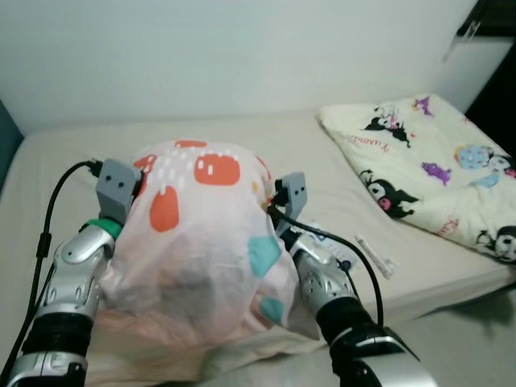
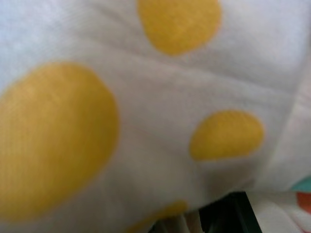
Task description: Clean up the room
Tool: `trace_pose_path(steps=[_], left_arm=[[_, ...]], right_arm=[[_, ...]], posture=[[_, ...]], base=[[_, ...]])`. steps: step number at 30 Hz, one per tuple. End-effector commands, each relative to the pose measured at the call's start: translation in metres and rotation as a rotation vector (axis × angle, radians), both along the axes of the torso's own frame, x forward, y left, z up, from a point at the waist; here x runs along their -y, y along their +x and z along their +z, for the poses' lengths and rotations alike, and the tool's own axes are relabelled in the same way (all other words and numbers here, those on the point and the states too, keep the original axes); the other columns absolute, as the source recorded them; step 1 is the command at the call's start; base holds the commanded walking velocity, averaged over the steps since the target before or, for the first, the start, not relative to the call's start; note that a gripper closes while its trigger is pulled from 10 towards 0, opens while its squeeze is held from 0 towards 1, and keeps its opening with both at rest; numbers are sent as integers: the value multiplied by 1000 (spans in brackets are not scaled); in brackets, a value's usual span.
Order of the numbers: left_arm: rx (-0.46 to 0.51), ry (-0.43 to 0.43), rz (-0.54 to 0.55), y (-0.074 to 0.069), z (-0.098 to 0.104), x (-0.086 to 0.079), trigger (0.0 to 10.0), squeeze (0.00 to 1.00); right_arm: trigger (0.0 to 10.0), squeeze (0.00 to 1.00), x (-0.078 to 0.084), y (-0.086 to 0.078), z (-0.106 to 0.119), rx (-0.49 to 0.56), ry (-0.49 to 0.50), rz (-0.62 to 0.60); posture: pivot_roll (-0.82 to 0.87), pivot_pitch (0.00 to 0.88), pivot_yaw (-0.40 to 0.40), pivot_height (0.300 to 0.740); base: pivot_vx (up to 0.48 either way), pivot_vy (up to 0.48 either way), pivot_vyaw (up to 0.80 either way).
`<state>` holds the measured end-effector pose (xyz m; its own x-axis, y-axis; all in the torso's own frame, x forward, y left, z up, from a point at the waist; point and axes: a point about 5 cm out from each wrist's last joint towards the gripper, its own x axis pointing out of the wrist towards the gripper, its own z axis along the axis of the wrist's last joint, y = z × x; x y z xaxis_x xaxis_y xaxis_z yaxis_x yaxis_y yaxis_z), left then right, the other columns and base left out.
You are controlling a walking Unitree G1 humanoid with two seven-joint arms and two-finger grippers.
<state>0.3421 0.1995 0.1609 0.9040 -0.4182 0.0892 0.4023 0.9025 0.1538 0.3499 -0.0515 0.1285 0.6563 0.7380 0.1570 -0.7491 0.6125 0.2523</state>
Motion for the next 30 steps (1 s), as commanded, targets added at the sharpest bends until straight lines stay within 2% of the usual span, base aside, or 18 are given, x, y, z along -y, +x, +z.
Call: trace_pose_path(steps=[1, 22, 25, 30], left_arm=[[41, 1, -86, 0, 9, 18, 10000, 0], [18, -2, -65, -4, 9, 13, 10000, 0], [-18, 33, -25, -2, 4, 8, 10000, 0], [-64, 25, 10, -1, 0, 2, 10000, 0]], right_arm=[[10000, 0, -31, -6, 12, 43, 13, 109], [10000, 0, -36, -7, 10, 31, 16, 117], [10000, 0, -36, -7, 10, 29, 16, 118], [10000, 0, -36, -8, 9, 25, 18, 117]], posture=[[154, 39, 25, 740], [165, 52, 16, 740], [165, 52, 17, 740], [162, 51, 19, 740]], base=[[0, 379, 0], [0, 412, 0], [0, 0, 0], [0, -295, 0]])
